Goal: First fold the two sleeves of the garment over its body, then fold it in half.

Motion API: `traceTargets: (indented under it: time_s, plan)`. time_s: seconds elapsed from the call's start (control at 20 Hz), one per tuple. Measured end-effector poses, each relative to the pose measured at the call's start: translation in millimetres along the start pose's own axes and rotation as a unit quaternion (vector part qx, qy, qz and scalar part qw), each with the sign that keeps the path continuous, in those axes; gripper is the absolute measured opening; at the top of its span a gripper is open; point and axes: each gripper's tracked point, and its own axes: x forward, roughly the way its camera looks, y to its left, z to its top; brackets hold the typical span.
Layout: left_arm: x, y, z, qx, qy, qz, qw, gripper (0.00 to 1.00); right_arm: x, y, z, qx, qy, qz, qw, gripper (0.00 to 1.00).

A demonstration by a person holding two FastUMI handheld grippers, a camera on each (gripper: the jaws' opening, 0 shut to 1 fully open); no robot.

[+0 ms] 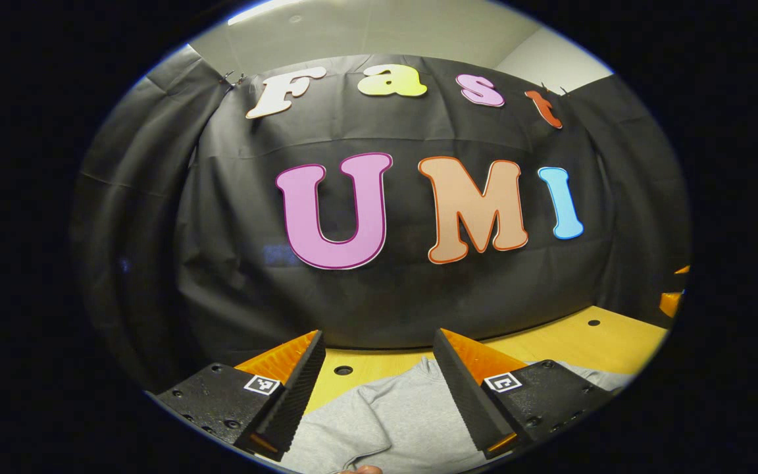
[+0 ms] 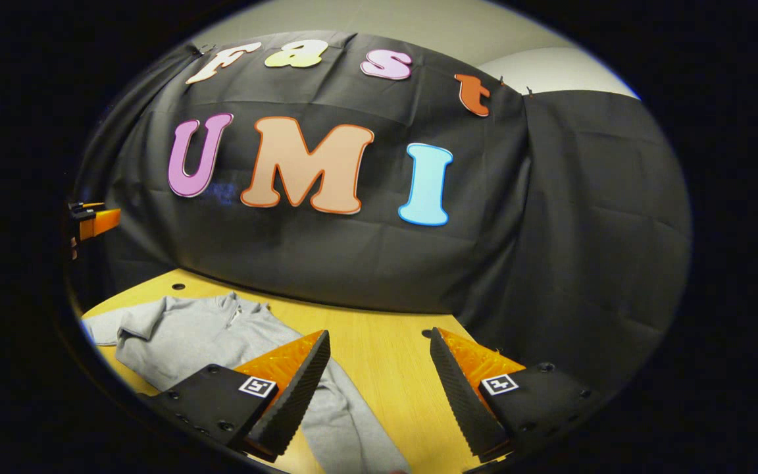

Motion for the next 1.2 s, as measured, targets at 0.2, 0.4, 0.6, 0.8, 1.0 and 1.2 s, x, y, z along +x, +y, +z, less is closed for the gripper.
traceTargets:
  time_s: [0.2, 0.4, 0.6, 0.8, 1.0, 1.2]
  plan:
    - [3, -10, -2, -0.004, 0.005, -0.009, 1.000, 0.96, -11, -28, -34, 0.003, 0.045, -0.012, 0.999, 0.97]
    - [5, -18, -6, -0.006, 0.010, -0.017, 1.000, 0.96, -22, -46, -78, 0.007, 0.095, -0.023, 0.995, 0.98]
    - [8, -29, -7, -0.007, 0.015, -0.026, 1.000, 0.96, -39, -55, -121, -0.013, 0.148, -0.016, 0.989, 0.97]
    - [8, -41, -10, -0.005, 0.015, -0.036, 0.999, 1.00, -59, -56, -164, -0.004, 0.200, -0.010, 0.980, 0.98]
    - [8, -48, -13, -0.002, 0.020, -0.043, 0.999, 0.96, -76, -46, -200, -0.008, 0.247, 0.016, 0.969, 0.98]
    - [10, -55, -15, 0.003, 0.024, -0.049, 0.999, 0.96, -98, -37, -234, 0.003, 0.297, 0.044, 0.954, 0.98]
